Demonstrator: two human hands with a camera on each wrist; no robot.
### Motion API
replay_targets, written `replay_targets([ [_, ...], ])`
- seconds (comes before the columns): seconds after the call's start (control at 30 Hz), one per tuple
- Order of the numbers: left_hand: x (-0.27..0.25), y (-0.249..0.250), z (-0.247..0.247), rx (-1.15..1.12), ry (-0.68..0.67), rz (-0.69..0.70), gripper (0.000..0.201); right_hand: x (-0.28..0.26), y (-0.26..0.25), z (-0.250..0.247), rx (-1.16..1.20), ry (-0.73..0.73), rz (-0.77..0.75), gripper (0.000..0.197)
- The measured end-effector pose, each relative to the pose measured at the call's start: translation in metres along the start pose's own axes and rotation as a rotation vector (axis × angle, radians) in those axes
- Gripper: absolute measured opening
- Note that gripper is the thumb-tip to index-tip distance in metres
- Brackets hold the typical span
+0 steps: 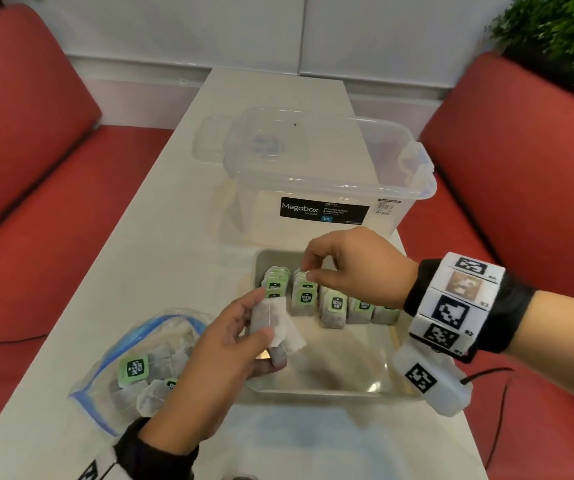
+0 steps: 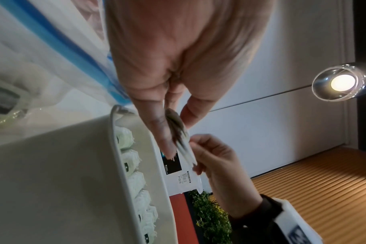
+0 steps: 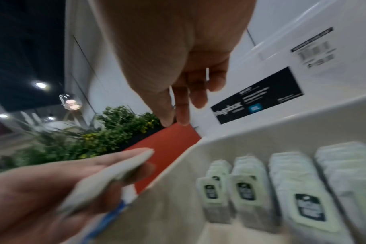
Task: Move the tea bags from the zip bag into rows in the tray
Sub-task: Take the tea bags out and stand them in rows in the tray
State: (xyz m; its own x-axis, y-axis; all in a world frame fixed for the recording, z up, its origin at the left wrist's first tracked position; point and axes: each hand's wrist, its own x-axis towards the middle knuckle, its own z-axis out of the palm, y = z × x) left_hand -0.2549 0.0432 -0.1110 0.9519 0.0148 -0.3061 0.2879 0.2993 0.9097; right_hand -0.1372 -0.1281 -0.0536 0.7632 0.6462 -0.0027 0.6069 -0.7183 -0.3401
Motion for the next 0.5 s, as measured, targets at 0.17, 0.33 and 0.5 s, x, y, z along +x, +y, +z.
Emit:
replay_targets([
  [0.17, -0.003, 0.004, 0.000, -0.060, -0.069, -0.048, 0.042, -0.032, -0.049, 0.001, 0.154, -0.026, -0.234, 0.020],
  [0.33, -0.008, 0.005, 0.003, -0.059, -0.151, -0.034, 0.070, -0.044, -0.060, 0.013, 0.034, -0.039, -0.235, 0.015],
  [0.5, -0.015, 0.005, 0.010, 0.056, -0.156, 0.039, 0.058, -0.046, -0.059, 0.011, 0.040, 0.015, -0.201, 0.017],
])
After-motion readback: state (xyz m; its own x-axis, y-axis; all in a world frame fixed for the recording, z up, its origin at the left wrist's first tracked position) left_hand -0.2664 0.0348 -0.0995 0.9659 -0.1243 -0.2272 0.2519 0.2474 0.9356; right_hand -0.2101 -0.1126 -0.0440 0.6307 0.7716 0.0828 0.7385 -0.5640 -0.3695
